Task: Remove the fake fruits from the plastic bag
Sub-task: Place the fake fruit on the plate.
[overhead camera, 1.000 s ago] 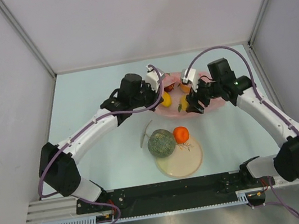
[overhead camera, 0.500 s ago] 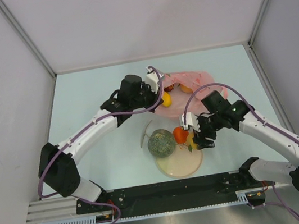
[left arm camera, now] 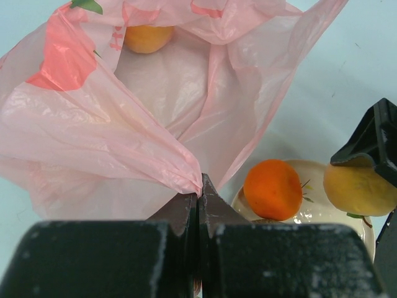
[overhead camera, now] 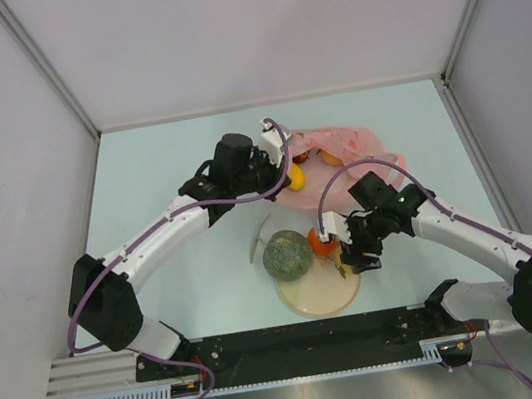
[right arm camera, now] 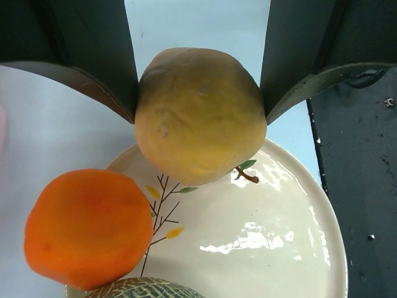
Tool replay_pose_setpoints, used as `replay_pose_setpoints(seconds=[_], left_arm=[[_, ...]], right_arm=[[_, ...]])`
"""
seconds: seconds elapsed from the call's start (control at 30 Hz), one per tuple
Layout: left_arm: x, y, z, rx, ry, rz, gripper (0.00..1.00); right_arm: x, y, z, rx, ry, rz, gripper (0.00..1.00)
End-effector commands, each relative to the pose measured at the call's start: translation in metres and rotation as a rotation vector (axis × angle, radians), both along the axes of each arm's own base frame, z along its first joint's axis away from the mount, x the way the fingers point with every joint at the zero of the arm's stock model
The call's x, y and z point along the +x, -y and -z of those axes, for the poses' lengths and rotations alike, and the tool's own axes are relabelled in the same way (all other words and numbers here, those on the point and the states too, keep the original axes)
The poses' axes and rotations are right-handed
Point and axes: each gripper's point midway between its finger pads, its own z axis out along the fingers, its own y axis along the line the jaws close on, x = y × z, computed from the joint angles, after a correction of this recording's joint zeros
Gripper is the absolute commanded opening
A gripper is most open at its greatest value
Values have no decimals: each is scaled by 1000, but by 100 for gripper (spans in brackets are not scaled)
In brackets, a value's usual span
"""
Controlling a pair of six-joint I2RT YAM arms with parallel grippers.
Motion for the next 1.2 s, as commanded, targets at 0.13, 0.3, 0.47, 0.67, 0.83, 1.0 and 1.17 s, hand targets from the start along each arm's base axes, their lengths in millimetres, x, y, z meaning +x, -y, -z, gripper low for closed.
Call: replay_pose_setpoints(seconds=[0.13, 0.3, 0.47, 0.67, 0.83, 1.0, 1.17], left_arm=[[0, 5, -19, -57, 27, 13, 0], [1, 5, -17, -49, 24, 10, 0], [1, 4, -14, -44, 22, 10, 0], [1, 7, -12, -47, 14, 16, 0], [2, 10, -13, -52, 7, 20, 0], [3, 12, -12, -55, 0, 23, 0], [3, 12, -12, -56, 2, 24, 0]], right_arm=[[10, -15, 16, 8, 40, -36, 11], [18, -23, 25, 14, 48, -42, 17], [22, -26, 34, 5, 47, -53, 25], [21, -26, 36, 1, 39, -52, 39], [20, -27, 33, 11, 31, -40, 50], [19, -26, 32, 11, 28, -23, 60], [20, -24, 31, 0, 33, -19, 71]])
